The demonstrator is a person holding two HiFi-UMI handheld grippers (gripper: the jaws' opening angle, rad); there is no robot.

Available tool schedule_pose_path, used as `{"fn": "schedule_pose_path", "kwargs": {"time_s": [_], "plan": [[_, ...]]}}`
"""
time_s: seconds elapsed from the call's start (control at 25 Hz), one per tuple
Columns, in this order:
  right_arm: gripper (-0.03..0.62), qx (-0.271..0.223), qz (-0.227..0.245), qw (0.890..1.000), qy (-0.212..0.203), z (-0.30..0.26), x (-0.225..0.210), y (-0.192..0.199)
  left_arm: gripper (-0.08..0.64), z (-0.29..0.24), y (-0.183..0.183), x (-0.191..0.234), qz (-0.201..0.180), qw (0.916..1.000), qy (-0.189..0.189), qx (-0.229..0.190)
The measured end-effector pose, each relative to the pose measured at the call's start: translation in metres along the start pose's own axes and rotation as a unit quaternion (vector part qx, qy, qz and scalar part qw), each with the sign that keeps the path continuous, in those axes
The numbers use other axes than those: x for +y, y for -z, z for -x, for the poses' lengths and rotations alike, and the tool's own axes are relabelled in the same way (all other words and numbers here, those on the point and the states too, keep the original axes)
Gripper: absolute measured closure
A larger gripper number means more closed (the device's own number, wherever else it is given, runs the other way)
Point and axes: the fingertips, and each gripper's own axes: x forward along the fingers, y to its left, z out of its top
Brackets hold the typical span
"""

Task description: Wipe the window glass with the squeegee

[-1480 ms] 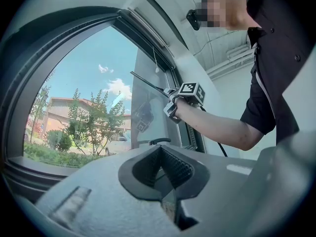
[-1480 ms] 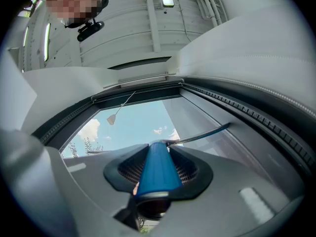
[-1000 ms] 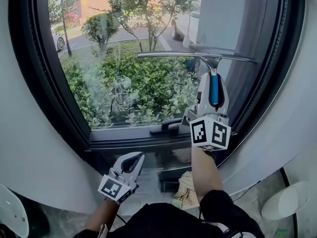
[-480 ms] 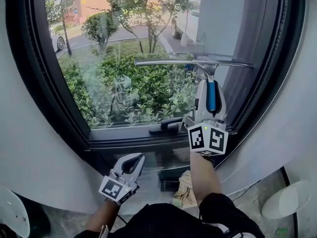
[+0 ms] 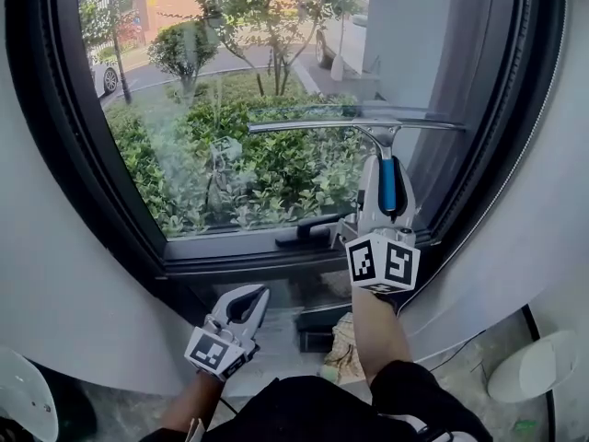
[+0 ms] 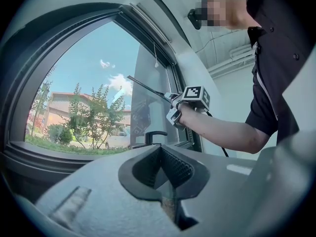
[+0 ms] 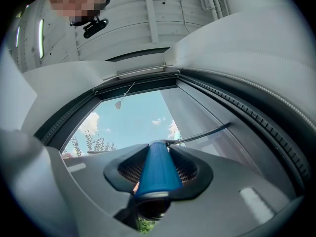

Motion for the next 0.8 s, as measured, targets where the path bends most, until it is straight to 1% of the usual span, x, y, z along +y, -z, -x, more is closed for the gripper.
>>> {"fn": "schedule_pose_path", "kwargs": {"time_s": [0.8], "plan": [[0.459,0.031,-0.004,0.999,0.009,0.02,-0.007,0.021,0.558,0.005,0.002,0.002,0.007,0.9999,-0.011,0.005]]}}
